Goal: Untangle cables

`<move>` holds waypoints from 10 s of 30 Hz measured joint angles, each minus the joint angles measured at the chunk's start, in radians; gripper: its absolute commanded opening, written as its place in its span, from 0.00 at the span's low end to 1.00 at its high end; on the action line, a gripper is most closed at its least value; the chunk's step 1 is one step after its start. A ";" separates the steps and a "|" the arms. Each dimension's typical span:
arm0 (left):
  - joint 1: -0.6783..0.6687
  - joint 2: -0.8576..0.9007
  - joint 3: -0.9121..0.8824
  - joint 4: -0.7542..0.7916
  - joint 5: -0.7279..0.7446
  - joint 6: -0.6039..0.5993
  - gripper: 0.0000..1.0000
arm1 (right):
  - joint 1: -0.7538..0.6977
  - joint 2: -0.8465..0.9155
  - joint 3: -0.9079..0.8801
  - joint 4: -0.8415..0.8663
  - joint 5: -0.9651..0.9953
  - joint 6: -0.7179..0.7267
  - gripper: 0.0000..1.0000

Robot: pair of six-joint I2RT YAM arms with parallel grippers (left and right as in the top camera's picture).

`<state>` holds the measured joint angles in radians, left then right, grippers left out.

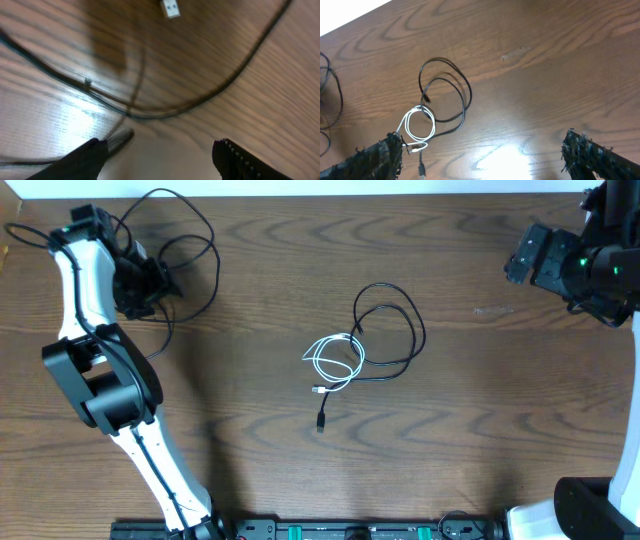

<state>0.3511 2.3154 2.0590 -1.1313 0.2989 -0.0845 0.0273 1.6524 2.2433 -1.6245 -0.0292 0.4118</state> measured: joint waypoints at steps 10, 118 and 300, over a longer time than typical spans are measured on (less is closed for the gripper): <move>0.000 0.000 -0.171 0.270 -0.126 -0.087 0.11 | 0.000 0.000 0.000 0.000 0.000 0.000 0.99; -0.108 -0.384 -0.763 0.372 -0.148 0.078 0.60 | 0.000 0.002 0.000 0.000 0.000 0.000 0.99; 0.040 -0.359 -0.488 0.949 0.171 -0.486 1.00 | 0.000 0.002 0.000 0.000 0.000 0.000 0.99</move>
<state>0.3908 1.9564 1.5711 -0.1818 0.4694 -0.5709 0.0273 1.6539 2.2433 -1.6241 -0.0292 0.4118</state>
